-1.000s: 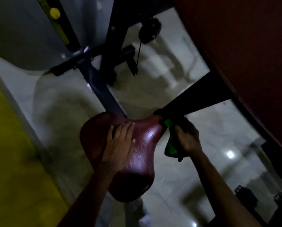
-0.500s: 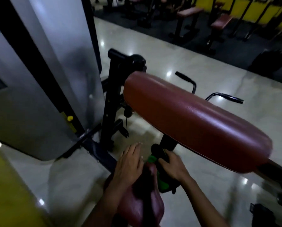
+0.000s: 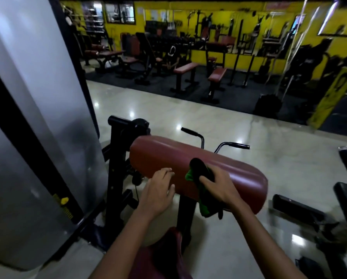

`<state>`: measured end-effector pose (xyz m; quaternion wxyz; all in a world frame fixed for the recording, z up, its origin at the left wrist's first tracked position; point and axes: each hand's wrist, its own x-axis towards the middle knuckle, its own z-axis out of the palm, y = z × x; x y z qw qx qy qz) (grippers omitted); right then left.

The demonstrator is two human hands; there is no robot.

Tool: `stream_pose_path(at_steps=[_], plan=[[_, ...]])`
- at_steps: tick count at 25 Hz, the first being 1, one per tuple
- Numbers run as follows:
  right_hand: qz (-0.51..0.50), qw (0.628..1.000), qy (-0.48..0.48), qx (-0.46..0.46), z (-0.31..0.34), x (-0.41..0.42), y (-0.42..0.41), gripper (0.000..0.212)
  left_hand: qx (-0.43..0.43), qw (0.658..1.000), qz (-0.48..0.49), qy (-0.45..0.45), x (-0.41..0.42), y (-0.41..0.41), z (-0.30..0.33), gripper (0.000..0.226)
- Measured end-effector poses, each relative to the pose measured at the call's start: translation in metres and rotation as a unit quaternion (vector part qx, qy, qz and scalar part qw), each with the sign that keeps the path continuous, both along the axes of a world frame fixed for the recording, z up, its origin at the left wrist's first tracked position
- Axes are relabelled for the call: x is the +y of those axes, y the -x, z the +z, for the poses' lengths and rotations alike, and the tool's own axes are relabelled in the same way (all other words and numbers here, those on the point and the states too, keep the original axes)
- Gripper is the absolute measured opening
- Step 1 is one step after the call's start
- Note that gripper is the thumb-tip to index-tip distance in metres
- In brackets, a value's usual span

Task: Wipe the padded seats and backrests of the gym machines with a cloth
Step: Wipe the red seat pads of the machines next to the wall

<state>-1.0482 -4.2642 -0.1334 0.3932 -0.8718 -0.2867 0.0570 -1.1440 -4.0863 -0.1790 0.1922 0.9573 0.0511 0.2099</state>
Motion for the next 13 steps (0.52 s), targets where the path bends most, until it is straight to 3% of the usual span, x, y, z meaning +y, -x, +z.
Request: stream_pose_path(at_steps=[5, 10, 13], plan=[[-0.114, 0.991, 0.009, -0.064, 0.026, -0.041, -0.037, 0.023, 0.011, 0.999, -0.018, -0.031, -0.007, -0.032, 0.017, 0.035], [-0.207, 0.974, 0.008, -0.09, 0.014, -0.068, -0.085, 0.028, 0.022, 0.998, -0.028, -0.044, -0.011, -0.071, 0.019, 0.034], [-0.249, 0.937, 0.2, -0.142, -0.022, -0.077, -0.094, 0.05, 0.03, 0.998, -0.039, -0.035, -0.013, -0.089, 0.008, 0.036]])
